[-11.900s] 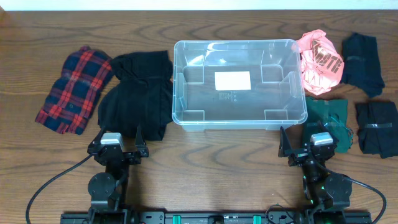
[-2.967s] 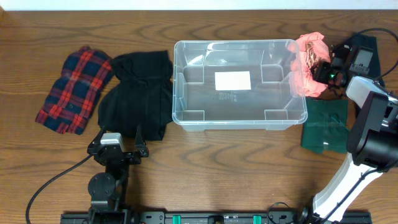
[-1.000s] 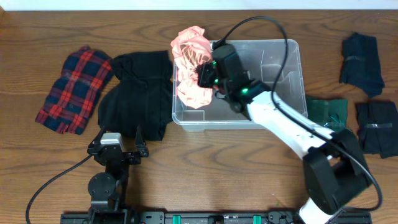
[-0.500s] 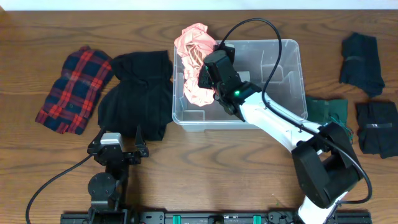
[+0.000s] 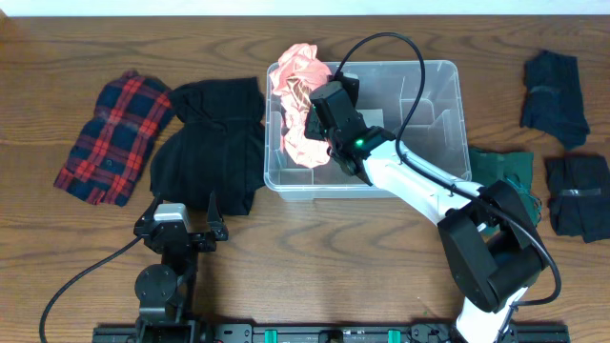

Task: Pack container
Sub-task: 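Lower the pink shirt into the bin and open the right gripper, then move the right gripper back over the dark green cloth, then grasp the dark green cloth with the right gripper, then lift the green cloth and carry it into the bin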

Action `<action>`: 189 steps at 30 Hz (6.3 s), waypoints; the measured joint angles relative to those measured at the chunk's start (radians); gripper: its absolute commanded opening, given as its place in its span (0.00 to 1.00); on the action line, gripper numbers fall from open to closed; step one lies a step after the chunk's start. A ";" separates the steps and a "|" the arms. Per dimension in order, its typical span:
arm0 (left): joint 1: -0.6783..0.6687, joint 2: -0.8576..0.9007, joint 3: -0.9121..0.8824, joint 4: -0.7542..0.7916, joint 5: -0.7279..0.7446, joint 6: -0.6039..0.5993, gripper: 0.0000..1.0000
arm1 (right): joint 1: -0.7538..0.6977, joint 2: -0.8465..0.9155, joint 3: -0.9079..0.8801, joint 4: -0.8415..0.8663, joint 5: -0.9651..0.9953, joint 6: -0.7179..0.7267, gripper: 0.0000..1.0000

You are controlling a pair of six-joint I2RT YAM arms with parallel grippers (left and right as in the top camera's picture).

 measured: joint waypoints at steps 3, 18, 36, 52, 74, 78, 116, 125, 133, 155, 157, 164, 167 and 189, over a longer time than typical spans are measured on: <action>0.000 0.000 0.000 0.000 0.000 0.000 0.98 | 0.001 0.000 0.000 -0.033 -0.019 0.000 0.01; 0.000 0.000 0.000 0.000 0.000 0.000 0.98 | 0.001 0.002 0.000 0.029 -0.040 0.000 0.03; 0.000 0.000 0.000 0.000 0.000 0.000 0.98 | 0.001 0.002 0.000 0.106 -0.041 -0.199 0.89; 0.000 0.000 0.000 0.000 0.000 0.000 0.98 | -0.002 0.002 0.006 0.064 -0.002 -0.742 0.01; 0.000 0.000 0.000 0.000 0.000 0.000 0.98 | -0.050 0.111 0.011 0.072 -0.099 -0.498 0.01; 0.000 0.000 0.000 0.000 0.000 0.000 0.98 | -0.052 0.107 0.011 0.077 -0.070 -0.492 0.05; 0.000 0.000 0.000 0.000 0.000 0.000 0.98 | -1.015 -0.407 -0.009 -0.699 -0.071 -0.357 0.08; 0.000 0.000 0.000 0.000 0.000 0.000 0.98 | -1.059 -0.232 -0.018 -0.734 -0.159 -0.408 0.11; 0.000 0.000 0.000 0.000 0.000 0.000 0.98 | -1.084 -0.161 -0.021 -0.731 -0.173 -0.511 0.38; 0.000 0.000 0.000 0.000 0.000 0.000 0.98 | -1.126 -0.159 -0.107 -0.791 -0.299 -0.557 0.95; 0.000 0.000 0.000 0.000 0.000 0.000 0.98 | -1.127 -0.159 -0.157 -0.724 -0.303 -0.558 0.95; 0.000 0.000 0.000 0.000 0.000 0.000 0.98 | -1.155 -0.163 -0.269 -0.606 -0.376 -0.561 0.79; 0.000 0.000 0.000 0.000 0.000 0.000 0.98 | -1.163 -0.167 -0.282 -0.604 -0.415 -0.566 0.54; 0.000 0.000 0.000 0.000 0.000 0.000 0.98 | -1.141 -0.330 0.003 -0.767 -0.482 -0.553 0.01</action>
